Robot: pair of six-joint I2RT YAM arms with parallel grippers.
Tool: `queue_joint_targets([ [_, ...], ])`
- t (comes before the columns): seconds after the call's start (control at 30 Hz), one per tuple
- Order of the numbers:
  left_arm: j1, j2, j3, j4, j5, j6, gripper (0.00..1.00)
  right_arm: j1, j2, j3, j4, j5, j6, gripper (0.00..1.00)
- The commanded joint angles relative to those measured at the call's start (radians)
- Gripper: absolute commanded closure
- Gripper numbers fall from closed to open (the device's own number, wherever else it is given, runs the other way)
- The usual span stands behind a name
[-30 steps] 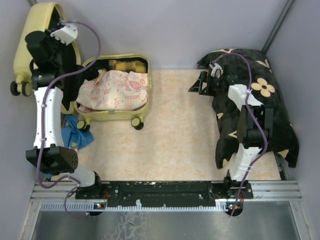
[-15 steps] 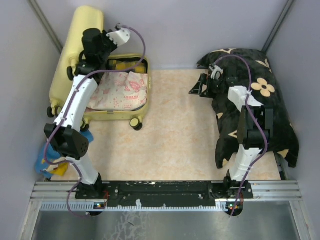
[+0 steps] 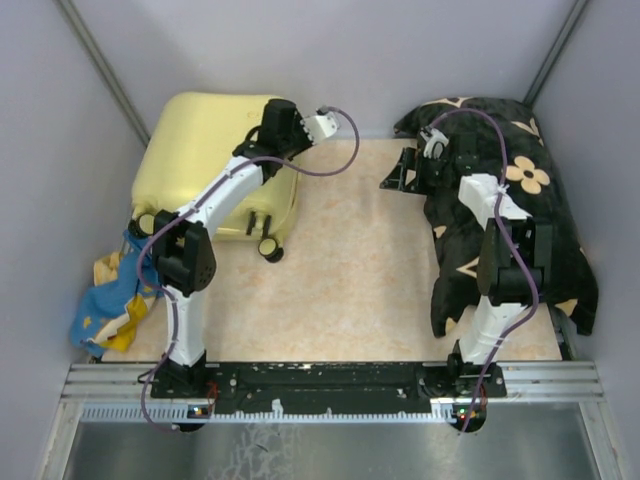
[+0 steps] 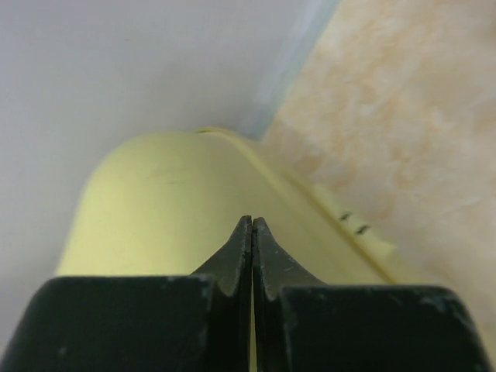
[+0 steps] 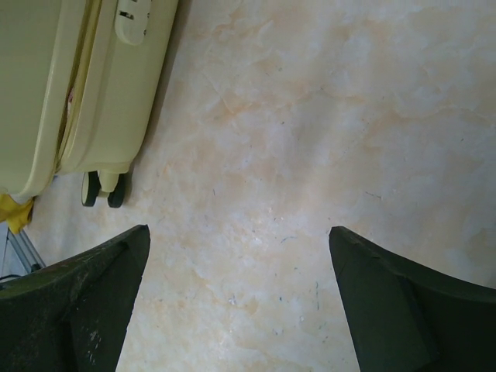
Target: Pack the luggage
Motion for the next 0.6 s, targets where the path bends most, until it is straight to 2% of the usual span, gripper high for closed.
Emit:
queue_joint_targets([
  [0.0,-0.04,0.004,0.042,-0.074,0.119,-0.209,0.99,-0.004,-0.061,0.001,0.016,0.001,-0.022,0.01],
  [0.07,-0.034,0.02,0.106,-0.146,0.143,-0.299,0.9,-0.004,-0.056,0.003,0.02,-0.005,-0.018,0.01],
  [0.13,-0.002,0.018,0.163,-0.206,0.202,-0.385,0.74,0.001,-0.046,0.017,0.022,-0.007,-0.014,0.01],
  [0.23,0.08,-0.027,0.174,-0.224,0.283,-0.5,0.55,0.019,-0.025,0.044,0.02,-0.006,-0.017,0.01],
  [0.3,0.137,-0.071,0.162,-0.236,0.348,-0.524,0.46,0.036,-0.01,0.065,0.022,-0.002,-0.021,0.01],
  [0.37,0.193,-0.121,0.128,-0.24,0.383,-0.541,0.41,0.06,0.004,0.087,0.023,0.002,-0.028,0.01],
  [0.57,0.482,-0.227,0.032,-0.262,0.425,-0.632,0.4,0.142,0.04,0.144,0.032,0.019,-0.062,0.03],
])
